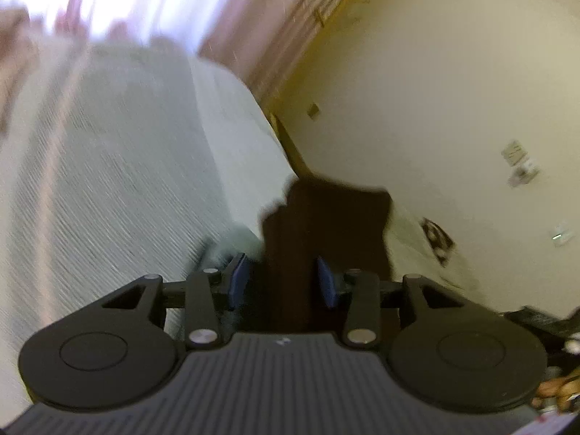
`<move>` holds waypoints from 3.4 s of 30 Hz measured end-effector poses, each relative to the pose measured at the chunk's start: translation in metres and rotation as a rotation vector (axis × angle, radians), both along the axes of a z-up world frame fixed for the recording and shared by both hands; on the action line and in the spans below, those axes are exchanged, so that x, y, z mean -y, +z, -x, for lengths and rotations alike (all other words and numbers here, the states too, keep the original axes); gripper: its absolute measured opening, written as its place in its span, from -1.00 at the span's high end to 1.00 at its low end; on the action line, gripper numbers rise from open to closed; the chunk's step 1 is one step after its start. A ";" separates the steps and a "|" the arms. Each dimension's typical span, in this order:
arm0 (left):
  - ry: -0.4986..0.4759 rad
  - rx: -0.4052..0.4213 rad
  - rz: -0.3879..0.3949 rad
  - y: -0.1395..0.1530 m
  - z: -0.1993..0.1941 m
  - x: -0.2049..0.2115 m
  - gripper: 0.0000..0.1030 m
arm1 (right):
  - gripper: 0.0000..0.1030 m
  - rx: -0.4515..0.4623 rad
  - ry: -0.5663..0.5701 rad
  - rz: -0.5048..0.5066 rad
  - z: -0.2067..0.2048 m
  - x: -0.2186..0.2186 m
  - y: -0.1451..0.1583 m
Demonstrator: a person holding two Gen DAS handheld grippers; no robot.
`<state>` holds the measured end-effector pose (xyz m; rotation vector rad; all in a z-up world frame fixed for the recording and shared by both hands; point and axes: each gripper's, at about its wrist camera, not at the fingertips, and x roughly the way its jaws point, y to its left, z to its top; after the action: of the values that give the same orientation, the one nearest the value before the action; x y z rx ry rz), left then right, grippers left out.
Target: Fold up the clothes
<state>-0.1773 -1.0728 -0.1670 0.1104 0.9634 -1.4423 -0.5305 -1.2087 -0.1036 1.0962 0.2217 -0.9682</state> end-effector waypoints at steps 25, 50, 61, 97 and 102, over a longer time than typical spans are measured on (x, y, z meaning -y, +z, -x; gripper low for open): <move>-0.150 0.310 0.068 0.021 0.085 0.028 0.41 | 0.15 -0.505 0.105 0.411 -0.072 -0.059 0.046; -0.074 0.402 -0.141 0.100 0.109 -0.147 -0.64 | -0.23 -0.431 0.242 0.208 -0.059 -0.221 0.115; -0.048 0.409 -0.095 0.143 0.104 -0.242 -0.96 | -0.23 -0.472 0.191 0.263 -0.052 -0.295 0.152; -0.129 0.464 -0.053 0.181 0.120 -0.342 -0.97 | -0.23 -0.470 0.156 0.267 -0.043 -0.414 0.201; -0.130 0.461 -0.056 0.180 0.120 -0.343 -0.97 | -0.23 -0.470 0.164 0.264 -0.044 -0.412 0.200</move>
<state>-0.2978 -0.7303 0.0134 0.5321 0.6241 -1.4232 -0.4869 -0.7965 0.0961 0.5881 0.5418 -1.0626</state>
